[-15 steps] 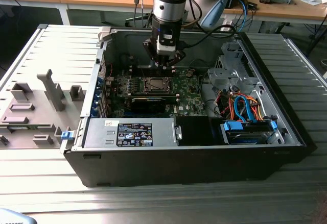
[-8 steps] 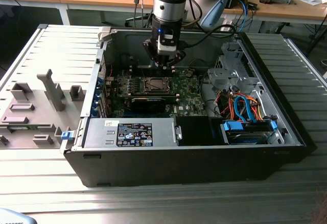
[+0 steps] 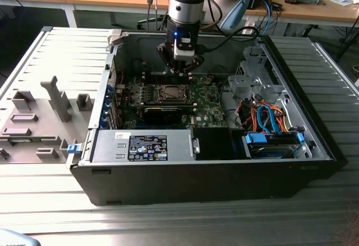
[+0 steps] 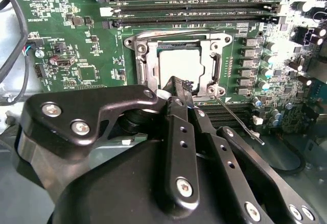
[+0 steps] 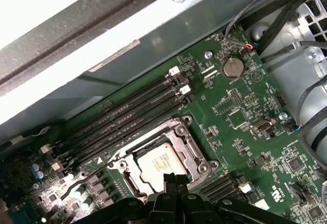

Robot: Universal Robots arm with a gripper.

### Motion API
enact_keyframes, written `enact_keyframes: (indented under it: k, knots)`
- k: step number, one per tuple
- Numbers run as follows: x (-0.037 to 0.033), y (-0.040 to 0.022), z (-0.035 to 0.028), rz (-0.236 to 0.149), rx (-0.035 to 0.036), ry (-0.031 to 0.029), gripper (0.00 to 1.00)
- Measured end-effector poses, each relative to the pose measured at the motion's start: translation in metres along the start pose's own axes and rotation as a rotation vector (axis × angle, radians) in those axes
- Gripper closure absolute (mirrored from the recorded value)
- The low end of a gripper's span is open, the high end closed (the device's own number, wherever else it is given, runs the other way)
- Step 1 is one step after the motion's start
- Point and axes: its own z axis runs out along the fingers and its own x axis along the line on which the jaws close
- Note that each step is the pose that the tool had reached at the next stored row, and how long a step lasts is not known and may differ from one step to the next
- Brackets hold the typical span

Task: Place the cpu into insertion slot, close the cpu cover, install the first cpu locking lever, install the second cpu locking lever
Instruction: 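Install the first cpu locking lever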

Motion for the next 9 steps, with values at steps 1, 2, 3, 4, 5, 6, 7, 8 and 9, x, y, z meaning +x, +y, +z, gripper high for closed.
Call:
enact_keyframes:
  k: [1,2,3,4,5,6,7,8,9]
  knots:
    - [0.0,0.0,0.0,-0.002,0.0,-0.0001,0.89]
    - [0.0,0.0,0.0,-0.006,0.0,-0.0003,0.89]
    - [0.0,0.0,0.0,-0.009,0.0,-0.0005,0.89]
    - [0.0,0.0,0.0,-0.012,0.0,-0.0007,0.89]
    - [0.0,0.0,0.0,-0.017,0.0001,-0.001,0.89]
    - [0.0,0.0,0.0,-0.021,0.0,-0.0012,0.89]
    - [0.0,0.0,0.0,-0.023,0.0001,-0.0013,0.89]
    - [0.0,0.0,0.0,-0.026,0.0,-0.0015,0.89]
    - [0.0,0.0,0.0,-0.028,0.0,-0.0016,0.89]
